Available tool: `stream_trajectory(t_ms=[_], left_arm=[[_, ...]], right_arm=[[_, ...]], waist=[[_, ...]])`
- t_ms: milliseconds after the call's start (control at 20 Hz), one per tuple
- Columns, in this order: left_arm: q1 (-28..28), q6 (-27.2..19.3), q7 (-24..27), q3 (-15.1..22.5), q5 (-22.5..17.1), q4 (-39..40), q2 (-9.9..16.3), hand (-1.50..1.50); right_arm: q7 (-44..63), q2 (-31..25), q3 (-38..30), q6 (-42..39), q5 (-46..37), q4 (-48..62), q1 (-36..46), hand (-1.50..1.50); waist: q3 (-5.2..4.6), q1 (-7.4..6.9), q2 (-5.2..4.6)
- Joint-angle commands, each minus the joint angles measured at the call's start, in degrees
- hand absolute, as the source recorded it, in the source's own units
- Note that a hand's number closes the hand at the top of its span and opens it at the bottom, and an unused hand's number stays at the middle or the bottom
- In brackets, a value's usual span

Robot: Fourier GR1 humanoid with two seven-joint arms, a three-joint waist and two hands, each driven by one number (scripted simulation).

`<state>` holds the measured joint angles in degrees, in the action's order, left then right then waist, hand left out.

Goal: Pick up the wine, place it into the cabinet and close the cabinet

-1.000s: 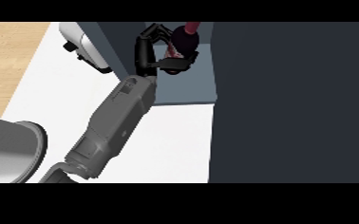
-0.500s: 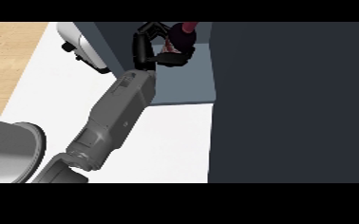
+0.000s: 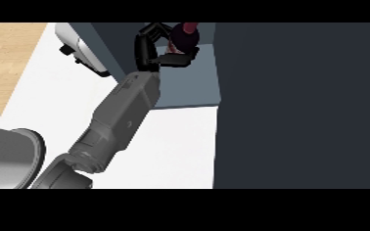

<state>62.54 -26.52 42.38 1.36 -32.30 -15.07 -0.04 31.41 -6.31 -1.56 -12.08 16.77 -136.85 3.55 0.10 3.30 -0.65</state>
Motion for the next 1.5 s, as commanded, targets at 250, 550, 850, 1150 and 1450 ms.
stream_trajectory(t_ms=[250, 550, 850, 1150, 1450], left_arm=[[2.05, -0.42, 1.21, -2.41, -0.09, 6.35, 0.04, 1.5], [1.53, -2.14, 1.91, -2.03, 1.73, 8.28, 0.28, -1.5], [1.4, -3.82, 2.32, -1.46, 3.29, 10.23, 0.73, -1.5], [1.15, -4.88, 2.22, -0.83, 4.79, 11.28, 0.96, -1.5], [-2.4, -2.68, 7.21, -3.49, 2.92, 9.42, 1.59, -1.5]], right_arm=[[-0.07, 0.59, 1.74, -0.54, 1.44, -3.29, -1.19, -1.5], [0.36, -0.54, -1.06, -0.38, 3.38, -3.35, -1.18, -1.5], [1.83, 0.32, 0.71, 1.66, 1.73, -4.32, 1.32, -1.5], [0.31, 0.34, 1.28, 0.74, 1.1, -0.43, 2.04, -1.5], [0.61, 0.14, 2.79, -0.2, 1.39, -3.44, -0.38, -1.5]], waist=[[-0.14, 0.44, -0.56], [-0.13, -0.07, -0.39], [-0.18, 0.61, -0.69], [-0.17, 0.41, -0.81], [-0.21, 1.07, -0.96]])
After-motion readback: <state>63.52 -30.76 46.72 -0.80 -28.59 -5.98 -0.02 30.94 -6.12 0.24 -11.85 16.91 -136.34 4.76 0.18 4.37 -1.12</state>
